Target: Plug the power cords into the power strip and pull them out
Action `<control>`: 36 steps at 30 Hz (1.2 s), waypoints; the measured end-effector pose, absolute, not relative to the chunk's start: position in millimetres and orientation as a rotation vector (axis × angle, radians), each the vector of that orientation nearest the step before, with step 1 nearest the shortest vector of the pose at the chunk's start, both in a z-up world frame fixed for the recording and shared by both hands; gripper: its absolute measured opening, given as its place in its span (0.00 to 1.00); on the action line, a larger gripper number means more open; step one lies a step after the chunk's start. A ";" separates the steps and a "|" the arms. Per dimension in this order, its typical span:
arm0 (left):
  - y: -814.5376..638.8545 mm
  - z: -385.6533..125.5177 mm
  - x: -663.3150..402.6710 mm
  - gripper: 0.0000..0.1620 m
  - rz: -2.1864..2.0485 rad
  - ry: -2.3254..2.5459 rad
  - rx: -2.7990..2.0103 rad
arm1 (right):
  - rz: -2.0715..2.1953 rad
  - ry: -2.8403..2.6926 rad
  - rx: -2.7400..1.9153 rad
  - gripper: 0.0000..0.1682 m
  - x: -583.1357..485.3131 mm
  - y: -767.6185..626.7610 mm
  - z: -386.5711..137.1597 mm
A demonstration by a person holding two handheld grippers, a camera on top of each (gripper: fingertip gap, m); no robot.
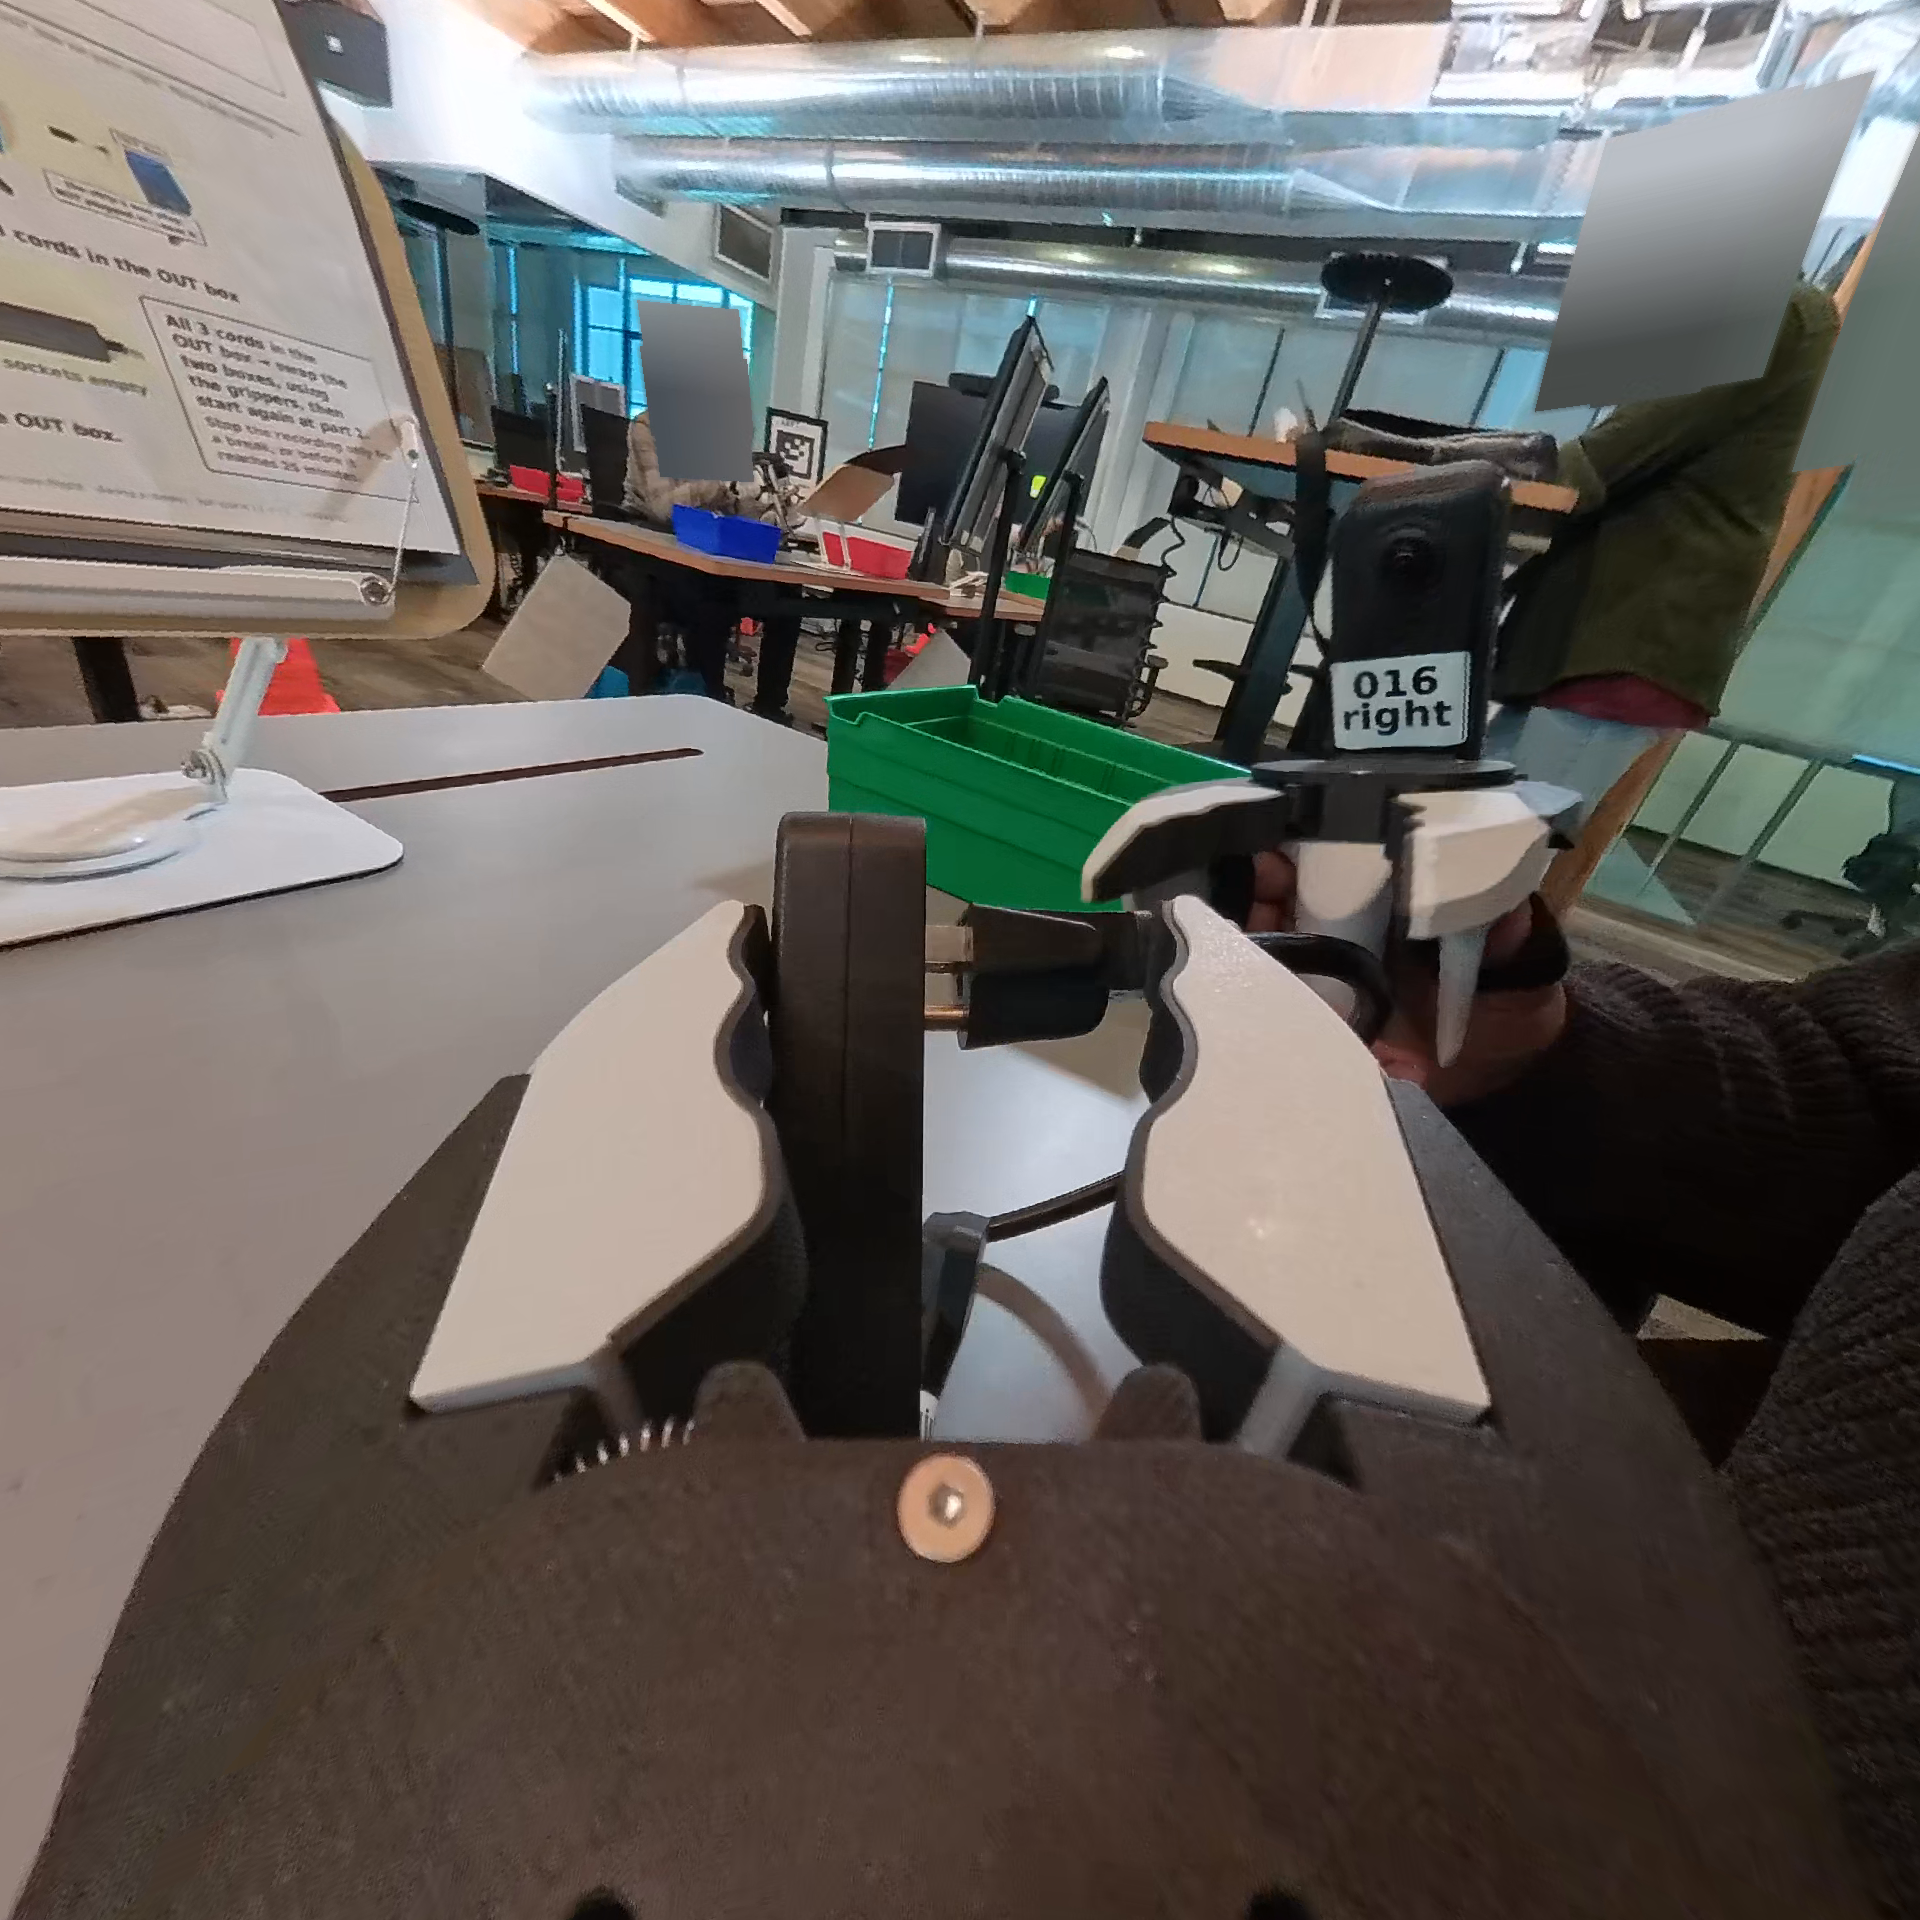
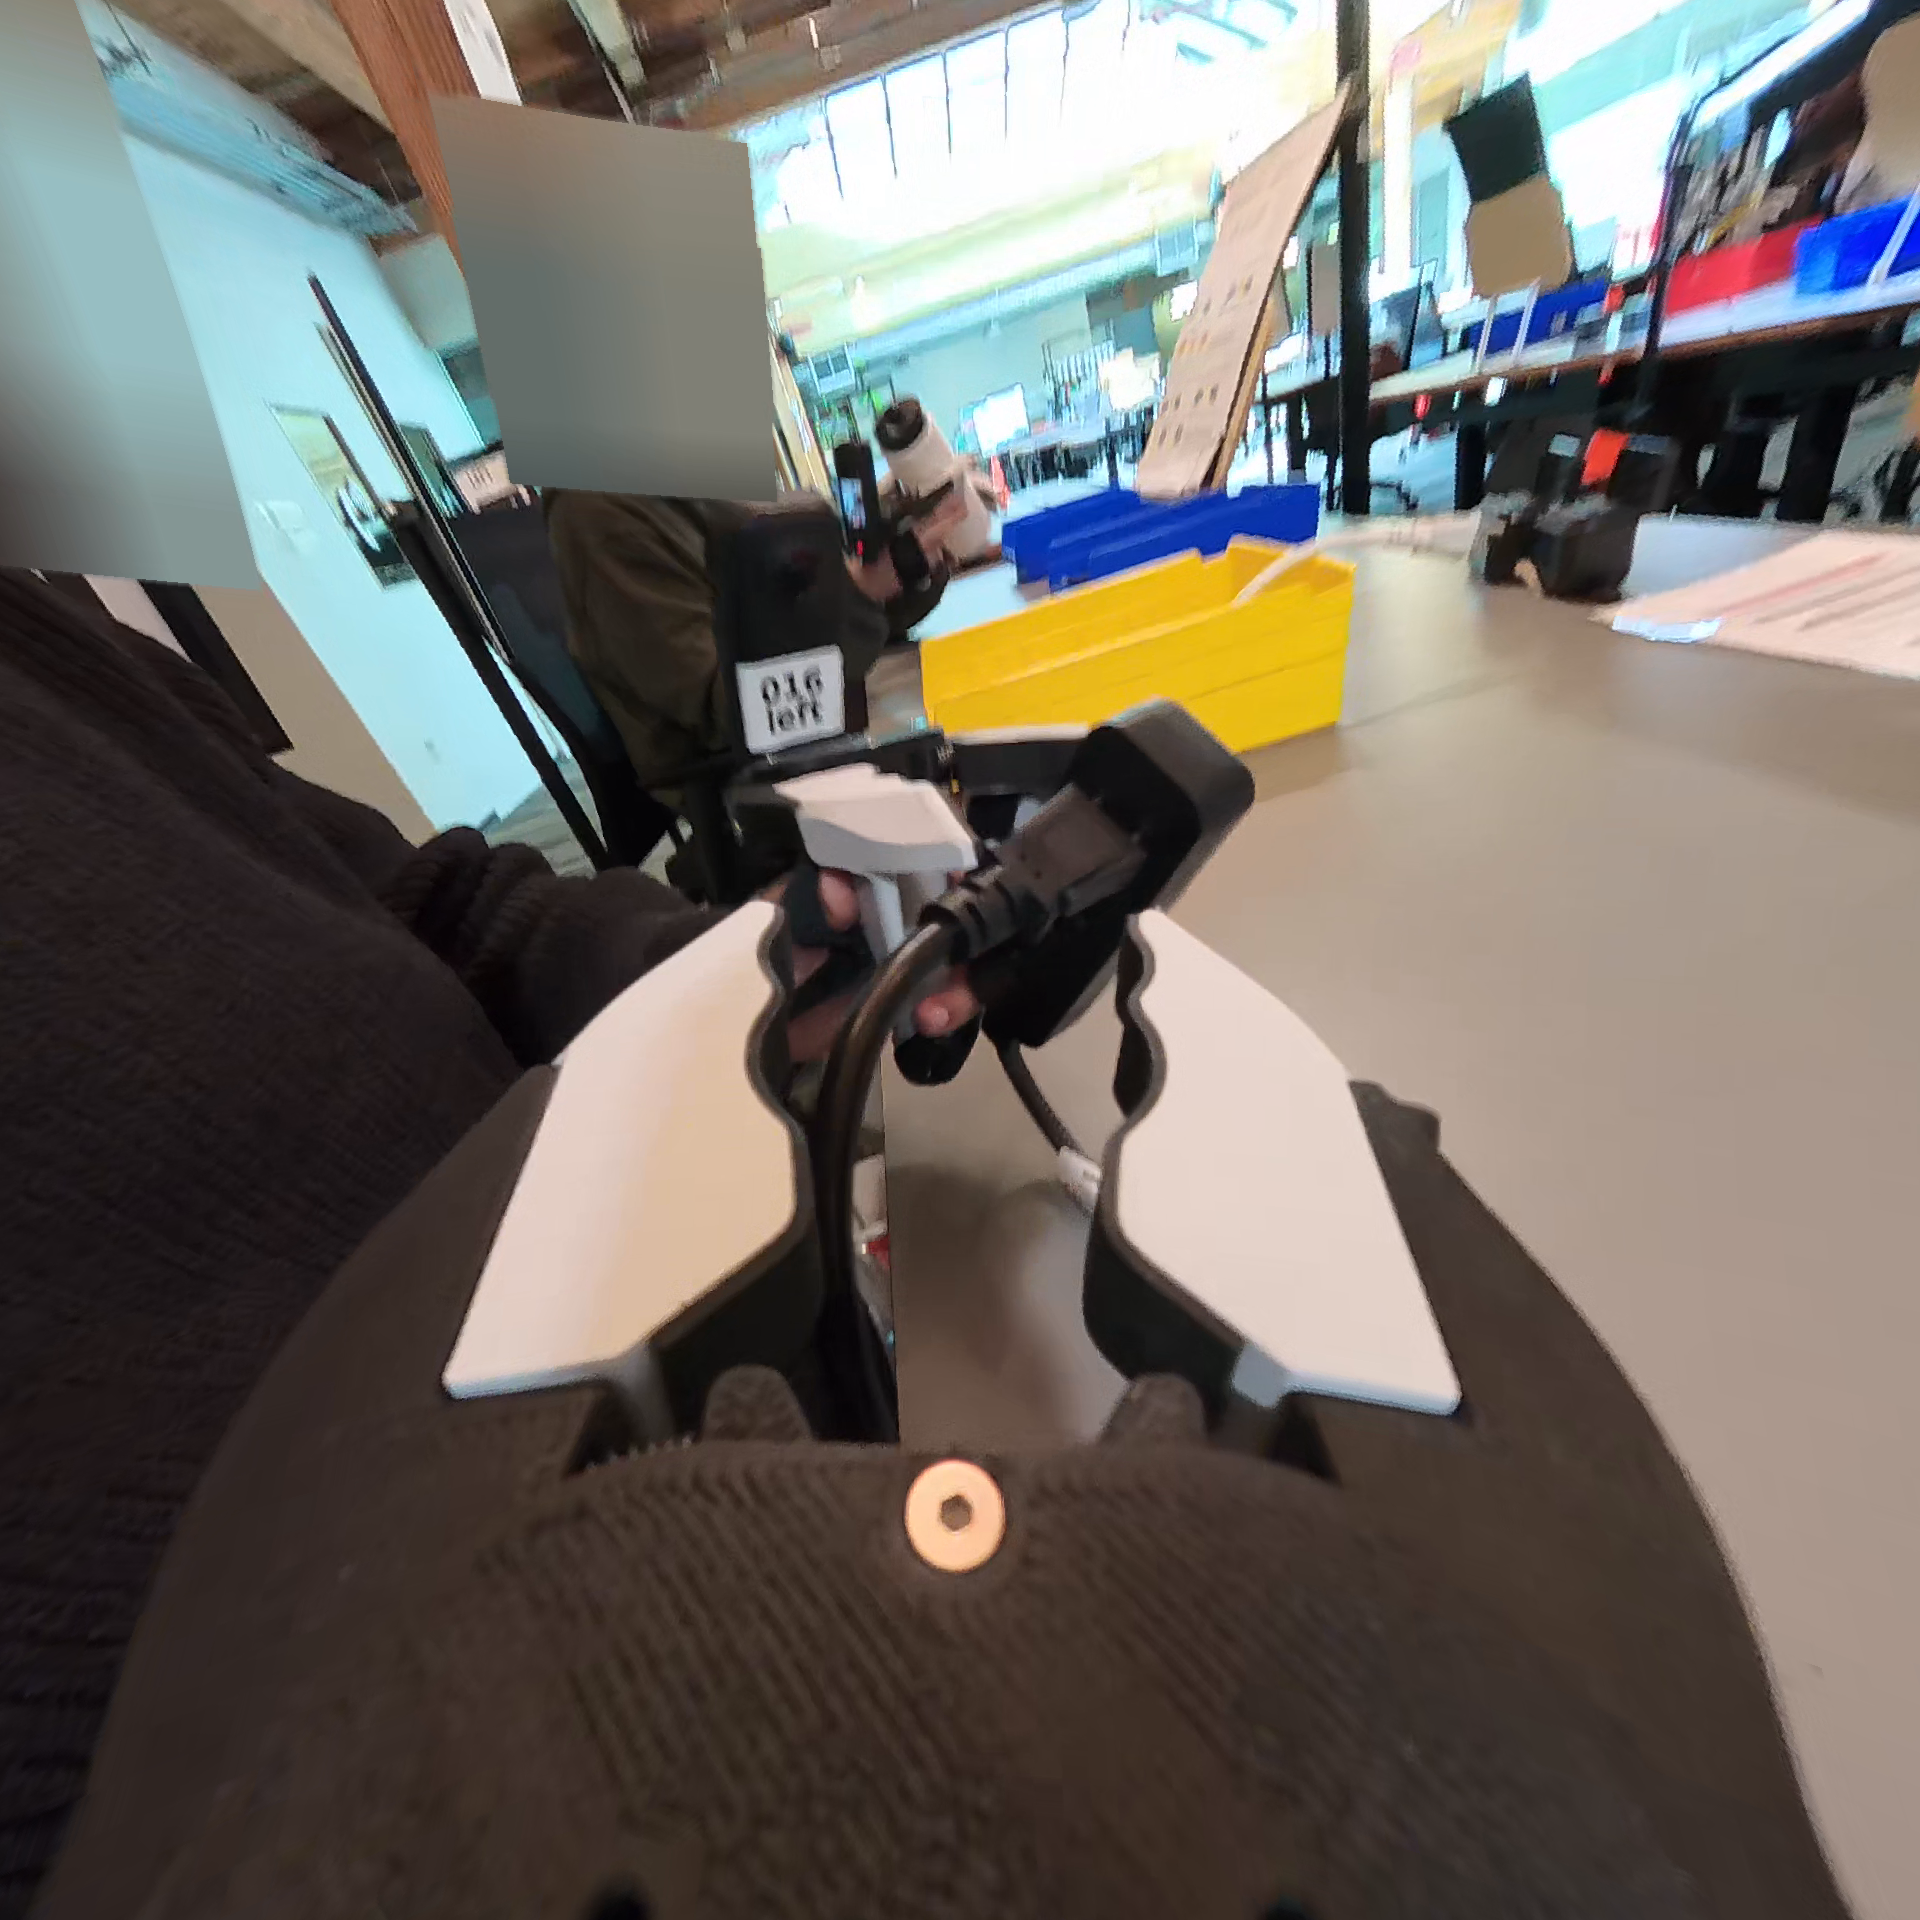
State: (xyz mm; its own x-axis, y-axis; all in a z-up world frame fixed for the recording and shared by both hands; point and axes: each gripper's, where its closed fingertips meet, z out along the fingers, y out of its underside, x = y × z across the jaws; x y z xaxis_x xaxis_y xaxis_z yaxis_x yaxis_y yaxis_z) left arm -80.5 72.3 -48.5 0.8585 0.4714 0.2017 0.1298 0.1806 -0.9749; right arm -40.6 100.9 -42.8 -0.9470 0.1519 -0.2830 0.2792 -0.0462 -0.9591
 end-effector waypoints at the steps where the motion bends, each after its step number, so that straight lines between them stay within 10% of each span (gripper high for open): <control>1: 73.5 -48.3 -79.3 0.43 0.264 -0.517 -1.392 | -2.126 2.131 0.478 0.36 -39.7 98.4 -47.9; 33: 72.8 -51.3 -81.1 0.43 0.288 -0.546 -1.394 | -2.053 2.495 0.361 0.08 -31.9 91.1 -67.5; 36: 66.1 -49.1 -82.5 0.31 0.250 -0.564 -1.360 | -2.054 2.437 0.407 0.05 -36.1 95.2 -67.2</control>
